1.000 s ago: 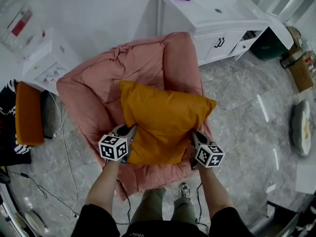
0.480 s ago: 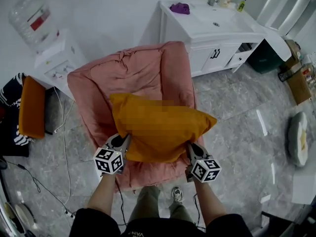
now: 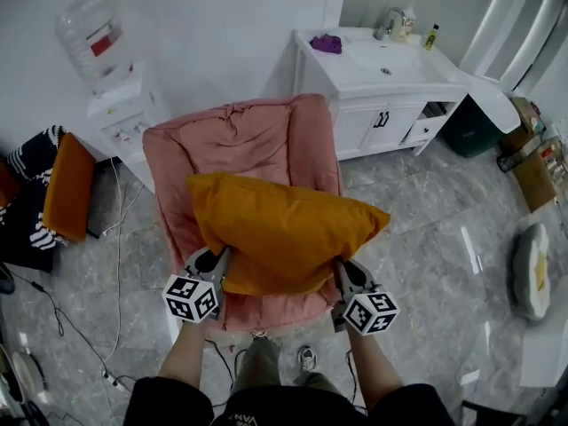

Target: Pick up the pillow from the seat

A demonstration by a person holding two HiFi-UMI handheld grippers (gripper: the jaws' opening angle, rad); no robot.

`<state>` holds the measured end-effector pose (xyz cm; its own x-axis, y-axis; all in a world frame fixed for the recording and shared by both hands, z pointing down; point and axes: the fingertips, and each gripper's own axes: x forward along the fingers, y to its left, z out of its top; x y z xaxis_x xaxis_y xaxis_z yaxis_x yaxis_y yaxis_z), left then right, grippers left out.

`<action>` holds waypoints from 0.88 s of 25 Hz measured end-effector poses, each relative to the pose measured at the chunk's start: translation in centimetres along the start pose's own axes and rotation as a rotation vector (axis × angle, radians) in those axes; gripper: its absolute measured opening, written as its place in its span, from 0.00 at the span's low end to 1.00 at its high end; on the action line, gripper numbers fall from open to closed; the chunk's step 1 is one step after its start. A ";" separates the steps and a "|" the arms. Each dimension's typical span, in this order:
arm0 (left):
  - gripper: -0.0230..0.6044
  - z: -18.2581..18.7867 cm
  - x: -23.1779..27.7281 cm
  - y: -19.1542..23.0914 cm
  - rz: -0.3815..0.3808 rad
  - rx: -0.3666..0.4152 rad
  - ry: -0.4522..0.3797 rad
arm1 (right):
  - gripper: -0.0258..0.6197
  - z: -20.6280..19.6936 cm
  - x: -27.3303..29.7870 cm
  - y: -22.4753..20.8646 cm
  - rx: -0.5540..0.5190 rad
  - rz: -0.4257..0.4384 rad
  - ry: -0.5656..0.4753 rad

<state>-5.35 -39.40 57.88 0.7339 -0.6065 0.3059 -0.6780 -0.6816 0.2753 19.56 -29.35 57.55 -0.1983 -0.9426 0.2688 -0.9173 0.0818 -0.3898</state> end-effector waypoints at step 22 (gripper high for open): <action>0.13 2.5 -11.3 -9.0 0.130 0.003 -0.151 | 0.05 5.9 -8.2 4.4 -0.086 0.181 -0.082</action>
<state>-7.44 -27.50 49.64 0.6384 -0.7436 0.1987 -0.7673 -0.5948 0.2397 19.22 -23.17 48.40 -0.3367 -0.9330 0.1271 -0.8962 0.2761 -0.3473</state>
